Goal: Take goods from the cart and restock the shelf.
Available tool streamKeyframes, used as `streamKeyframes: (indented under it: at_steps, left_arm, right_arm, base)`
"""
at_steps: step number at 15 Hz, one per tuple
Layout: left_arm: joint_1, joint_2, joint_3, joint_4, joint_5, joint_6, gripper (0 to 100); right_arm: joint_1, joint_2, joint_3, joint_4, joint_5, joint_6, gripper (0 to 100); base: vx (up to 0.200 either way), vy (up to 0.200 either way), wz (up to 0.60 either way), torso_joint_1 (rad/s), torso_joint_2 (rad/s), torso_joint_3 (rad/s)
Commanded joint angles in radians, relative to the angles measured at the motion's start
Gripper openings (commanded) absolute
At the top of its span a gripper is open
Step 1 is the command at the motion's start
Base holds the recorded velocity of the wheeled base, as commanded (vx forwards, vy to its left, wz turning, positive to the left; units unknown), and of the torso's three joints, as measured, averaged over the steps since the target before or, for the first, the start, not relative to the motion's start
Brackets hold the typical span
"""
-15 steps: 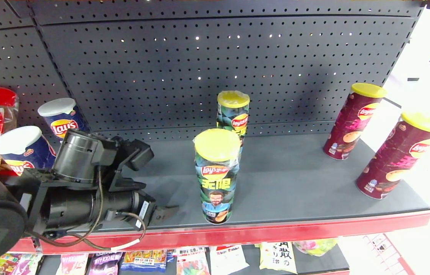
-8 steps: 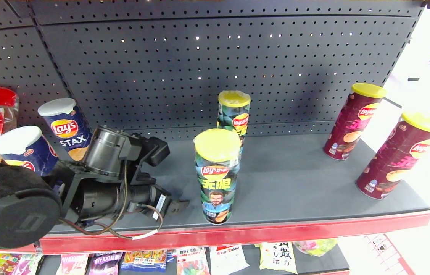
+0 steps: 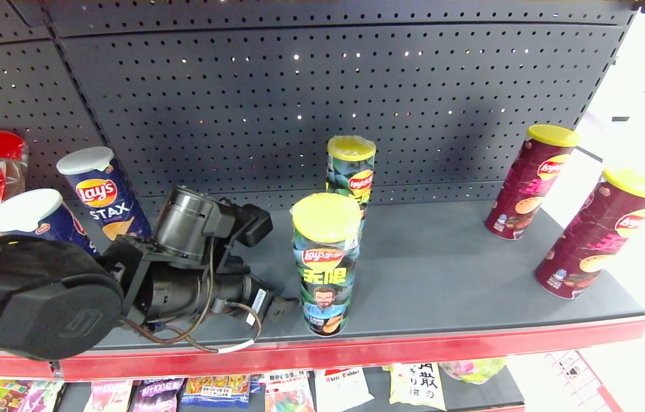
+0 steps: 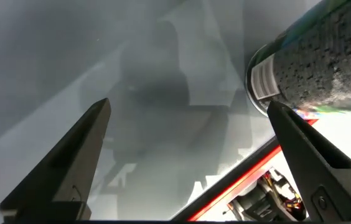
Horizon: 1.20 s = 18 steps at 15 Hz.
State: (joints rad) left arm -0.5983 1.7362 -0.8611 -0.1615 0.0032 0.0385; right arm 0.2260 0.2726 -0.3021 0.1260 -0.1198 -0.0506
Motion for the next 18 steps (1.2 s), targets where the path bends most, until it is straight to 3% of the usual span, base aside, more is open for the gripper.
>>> streamKeyframes:
  at_steps: [1, 18]
  left_arm:
    - [-0.009, 0.003, -0.006, 0.0, 0.0, -0.002, 100]
    - [-0.028, 0.036, -0.042, -0.001, -0.011, -0.002, 100]
  right_arm:
    - [0.0, 0.005, 0.0, 0.0, 0.0, 0.0, 100]
    - [0.0, 0.004, 0.011, 0.001, 0.0, 0.002, 100]
  base:
    - [0.0, 0.0, 0.0, 0.0, 0.0, 0.0]
    - [0.0, 0.0, 0.0, 0.0, 0.0, 0.0]
